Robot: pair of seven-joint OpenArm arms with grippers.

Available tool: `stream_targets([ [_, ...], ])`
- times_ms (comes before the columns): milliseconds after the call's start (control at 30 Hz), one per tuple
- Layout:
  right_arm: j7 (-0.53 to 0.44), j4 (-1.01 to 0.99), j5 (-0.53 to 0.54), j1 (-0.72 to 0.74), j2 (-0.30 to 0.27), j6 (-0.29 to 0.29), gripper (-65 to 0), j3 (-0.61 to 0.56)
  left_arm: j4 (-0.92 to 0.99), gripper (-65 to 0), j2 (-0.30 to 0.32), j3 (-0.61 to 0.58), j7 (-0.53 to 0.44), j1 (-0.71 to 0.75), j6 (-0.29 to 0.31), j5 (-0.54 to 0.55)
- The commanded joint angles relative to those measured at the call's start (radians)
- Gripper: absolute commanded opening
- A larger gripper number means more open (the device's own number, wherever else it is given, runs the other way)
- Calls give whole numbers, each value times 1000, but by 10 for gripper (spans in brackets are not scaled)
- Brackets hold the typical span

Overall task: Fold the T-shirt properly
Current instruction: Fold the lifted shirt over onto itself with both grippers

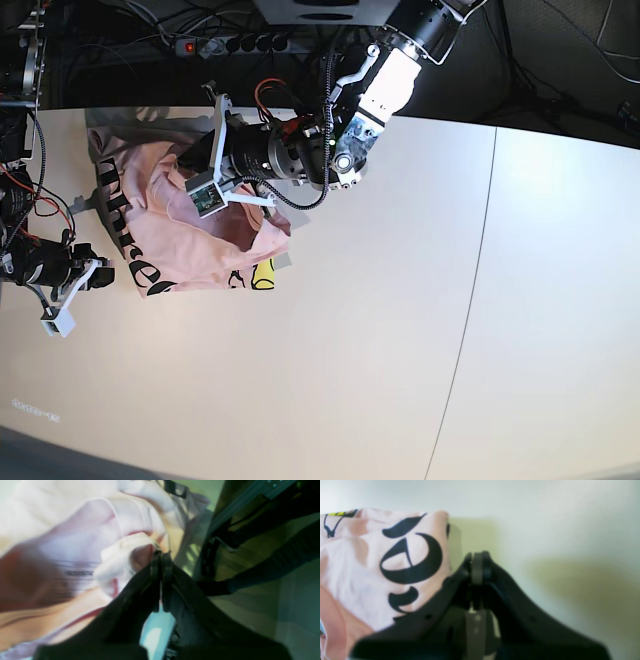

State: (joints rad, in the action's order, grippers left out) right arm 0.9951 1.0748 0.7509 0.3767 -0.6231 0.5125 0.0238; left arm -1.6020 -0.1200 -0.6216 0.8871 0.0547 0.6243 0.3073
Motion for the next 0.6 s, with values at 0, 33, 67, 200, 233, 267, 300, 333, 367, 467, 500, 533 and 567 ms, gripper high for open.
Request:
stream_targets([
  [0, -19, 11, 12, 25, -22, 60, -650, 9, -15, -650, -18, -4, -14, 2, -7, 18],
  [33, -19, 11, 12, 25, -22, 60, -650, 9, -15, -650, -15, -4, -14, 8, -7, 18],
  [67, -19, 11, 12, 25, -22, 60, -650, 9, -15, -650, -14, -4, -14, 13, -7, 18],
  [200, -19, 11, 12, 25, -22, 60, -650, 9, -15, -650, -12, -4, 45, 19, -7, 27],
  [233, -19, 11, 12, 25, -22, 60, -650, 8, -15, -650, -12, -4, 64, 19, -7, 34],
  [267, -19, 11, 12, 25, -23, 60, -650, 9, -15, -650, -12, -4, 75, 21, -7, 34],
  [300, -19, 11, 12, 25, -22, 60, -650, 9, -15, -650, -12, -4, 87, 21, -6, 34],
  [333, -19, 11, 12, 25, -22, 60, -650, 8, -15, -650, -12, -4, 103, 21, -6, 34],
  [367, -19, 11, 12, 25, -22, 60, -650, 9, -15, -650, -12, -4, 118, 21, -6, 33],
  [467, -19, 11, 12, 25, -22, 60, -650, 9, -15, -650, -12, -4, 176, 21, -6, 33],
  [500, -19, 11, 12, 25, -22, 60, -650, 9, -15, -650, -11, -4, 194, 21, -6, 32],
  [533, -19, 11, 12, 25, -22, 60, -650, 9, -15, -650, -7, -4, 202, 21, -7, 32],
  [567, -19, 11, 12, 25, -22, 60, -650, 9, -15, -650, 0, -4, 201, 21, -7, 32],
])
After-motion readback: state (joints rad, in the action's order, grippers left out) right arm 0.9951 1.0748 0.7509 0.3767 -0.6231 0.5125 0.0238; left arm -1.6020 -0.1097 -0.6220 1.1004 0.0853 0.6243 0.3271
